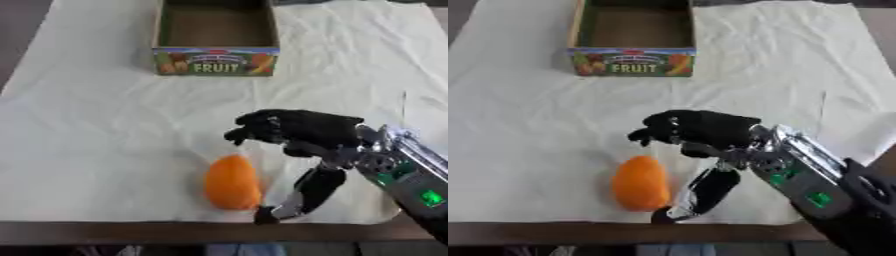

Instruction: Pick up objects on the table and place them in the box.

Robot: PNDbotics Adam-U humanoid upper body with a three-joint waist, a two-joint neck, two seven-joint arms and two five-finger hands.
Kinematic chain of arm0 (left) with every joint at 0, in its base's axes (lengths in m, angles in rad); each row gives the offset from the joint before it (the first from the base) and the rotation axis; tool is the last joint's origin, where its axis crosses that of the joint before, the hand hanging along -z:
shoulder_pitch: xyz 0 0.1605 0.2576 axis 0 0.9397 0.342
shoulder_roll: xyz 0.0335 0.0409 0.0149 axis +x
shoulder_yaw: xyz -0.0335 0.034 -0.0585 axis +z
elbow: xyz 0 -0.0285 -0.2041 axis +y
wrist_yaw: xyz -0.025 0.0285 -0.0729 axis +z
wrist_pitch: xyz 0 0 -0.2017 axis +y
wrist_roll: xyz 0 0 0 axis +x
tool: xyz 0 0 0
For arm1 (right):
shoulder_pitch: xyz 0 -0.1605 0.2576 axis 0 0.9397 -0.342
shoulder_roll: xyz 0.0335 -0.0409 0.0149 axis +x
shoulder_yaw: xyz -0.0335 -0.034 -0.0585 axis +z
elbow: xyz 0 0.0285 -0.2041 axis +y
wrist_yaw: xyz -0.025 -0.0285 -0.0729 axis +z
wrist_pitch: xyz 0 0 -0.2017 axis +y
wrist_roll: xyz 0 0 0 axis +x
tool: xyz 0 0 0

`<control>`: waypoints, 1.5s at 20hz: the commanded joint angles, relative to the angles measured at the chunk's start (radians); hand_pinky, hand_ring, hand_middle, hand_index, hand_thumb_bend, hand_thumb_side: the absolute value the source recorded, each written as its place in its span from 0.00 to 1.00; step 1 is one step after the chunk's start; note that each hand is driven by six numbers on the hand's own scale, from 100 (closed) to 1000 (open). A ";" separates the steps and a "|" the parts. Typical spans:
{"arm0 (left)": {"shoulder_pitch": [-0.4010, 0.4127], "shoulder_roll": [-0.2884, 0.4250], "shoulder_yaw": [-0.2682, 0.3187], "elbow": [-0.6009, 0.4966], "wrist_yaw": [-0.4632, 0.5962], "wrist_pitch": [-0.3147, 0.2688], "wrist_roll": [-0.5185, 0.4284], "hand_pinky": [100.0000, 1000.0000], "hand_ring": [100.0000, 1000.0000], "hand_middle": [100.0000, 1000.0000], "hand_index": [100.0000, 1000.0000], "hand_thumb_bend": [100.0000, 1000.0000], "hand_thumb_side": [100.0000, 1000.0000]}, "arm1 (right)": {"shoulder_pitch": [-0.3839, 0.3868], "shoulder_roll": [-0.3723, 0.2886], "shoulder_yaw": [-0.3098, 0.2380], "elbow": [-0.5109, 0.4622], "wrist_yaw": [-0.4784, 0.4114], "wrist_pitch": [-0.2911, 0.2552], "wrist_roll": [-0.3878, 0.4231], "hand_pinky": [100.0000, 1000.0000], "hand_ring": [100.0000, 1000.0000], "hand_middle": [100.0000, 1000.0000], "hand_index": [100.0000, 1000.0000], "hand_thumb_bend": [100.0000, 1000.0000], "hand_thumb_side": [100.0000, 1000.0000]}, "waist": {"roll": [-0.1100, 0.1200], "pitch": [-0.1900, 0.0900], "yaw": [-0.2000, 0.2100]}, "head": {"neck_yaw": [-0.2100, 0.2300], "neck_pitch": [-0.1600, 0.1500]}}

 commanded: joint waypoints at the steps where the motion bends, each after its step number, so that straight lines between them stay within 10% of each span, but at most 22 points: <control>1: -0.002 0.000 -0.001 -0.022 -0.005 0.003 -0.001 0.27 0.32 0.58 0.77 0.00 0.63 | -0.014 -0.001 0.004 -0.020 0.037 0.027 0.008 0.98 1.00 0.77 1.00 0.54 0.62 | 0.002 -0.013 0.002 | -0.002 -0.009; 30: -0.005 -0.021 0.000 -0.022 -0.004 0.004 -0.005 0.26 0.31 0.57 0.77 0.00 0.63 | -0.016 0.009 0.039 -0.020 0.226 0.130 0.008 0.95 1.00 0.67 0.88 0.33 0.63 | 0.006 0.022 0.027 | -0.018 -0.052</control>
